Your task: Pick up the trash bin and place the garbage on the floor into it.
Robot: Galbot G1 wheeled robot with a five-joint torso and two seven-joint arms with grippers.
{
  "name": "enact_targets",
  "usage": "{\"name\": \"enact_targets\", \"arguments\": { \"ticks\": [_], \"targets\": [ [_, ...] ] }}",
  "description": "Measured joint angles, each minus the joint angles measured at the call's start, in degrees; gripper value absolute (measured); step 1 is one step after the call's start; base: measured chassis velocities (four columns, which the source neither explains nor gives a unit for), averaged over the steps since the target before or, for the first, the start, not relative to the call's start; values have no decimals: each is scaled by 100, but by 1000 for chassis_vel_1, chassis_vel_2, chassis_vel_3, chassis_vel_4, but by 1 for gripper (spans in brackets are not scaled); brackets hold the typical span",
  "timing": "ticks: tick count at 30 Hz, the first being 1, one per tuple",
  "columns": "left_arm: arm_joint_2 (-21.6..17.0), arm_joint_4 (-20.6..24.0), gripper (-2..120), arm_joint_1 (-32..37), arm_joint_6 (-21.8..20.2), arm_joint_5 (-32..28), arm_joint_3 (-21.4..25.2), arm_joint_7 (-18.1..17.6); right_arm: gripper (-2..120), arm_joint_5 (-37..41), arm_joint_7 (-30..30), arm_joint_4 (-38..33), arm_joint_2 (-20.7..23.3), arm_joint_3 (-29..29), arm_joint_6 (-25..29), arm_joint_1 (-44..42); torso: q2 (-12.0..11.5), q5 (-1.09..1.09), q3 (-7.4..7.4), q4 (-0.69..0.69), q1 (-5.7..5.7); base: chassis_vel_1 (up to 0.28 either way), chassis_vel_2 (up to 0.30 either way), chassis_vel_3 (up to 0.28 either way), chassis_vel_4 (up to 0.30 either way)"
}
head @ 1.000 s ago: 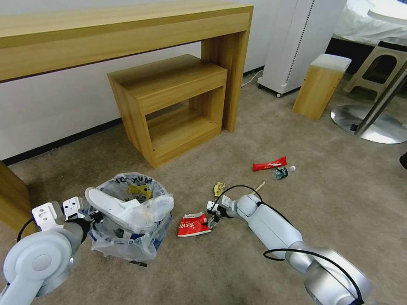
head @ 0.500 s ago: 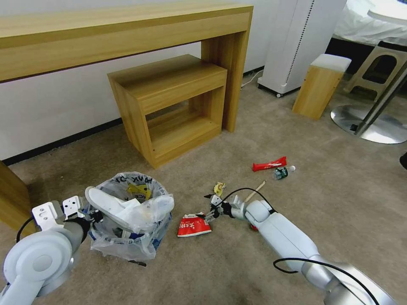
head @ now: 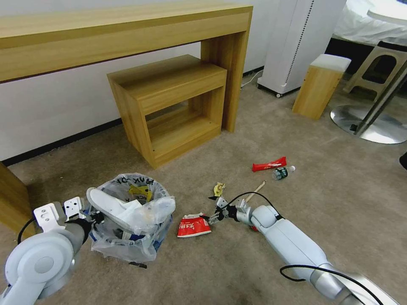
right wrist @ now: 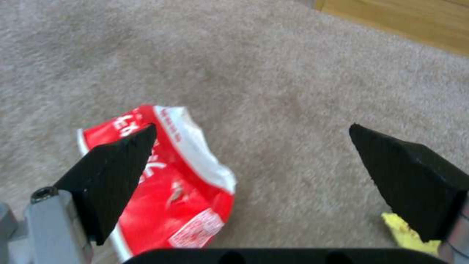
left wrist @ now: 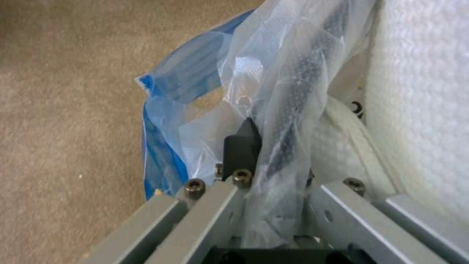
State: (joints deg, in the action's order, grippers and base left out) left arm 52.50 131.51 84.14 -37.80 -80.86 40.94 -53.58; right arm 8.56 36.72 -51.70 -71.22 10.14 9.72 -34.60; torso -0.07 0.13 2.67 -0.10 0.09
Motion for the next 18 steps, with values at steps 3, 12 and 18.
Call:
{"name": "enact_targets", "arguments": {
  "ticks": [3, 12, 18],
  "targets": [
    [-2, 1, 0, 7, 0, 11, 12, 1, 100, 1, -2, 39, -4, 28, 62, -2, 0, 0, 1, 0, 1, -149, 151, 147, -155],
    [-18, -34, 0, 6, 0, 41, 20, 24, 100, -4, 15, 113, -22, 93, 224, 16, 0, 0, 3, -1, 5, -154, 165, 153, -160],
    [-20, -34, 0, 4, -1, 41, 13, 24, 100, -120, 84, 207, -88, 137, 268, 64, 0, 0, 0, -1, 1, -5, 6, 0, 1]
  ]
}}
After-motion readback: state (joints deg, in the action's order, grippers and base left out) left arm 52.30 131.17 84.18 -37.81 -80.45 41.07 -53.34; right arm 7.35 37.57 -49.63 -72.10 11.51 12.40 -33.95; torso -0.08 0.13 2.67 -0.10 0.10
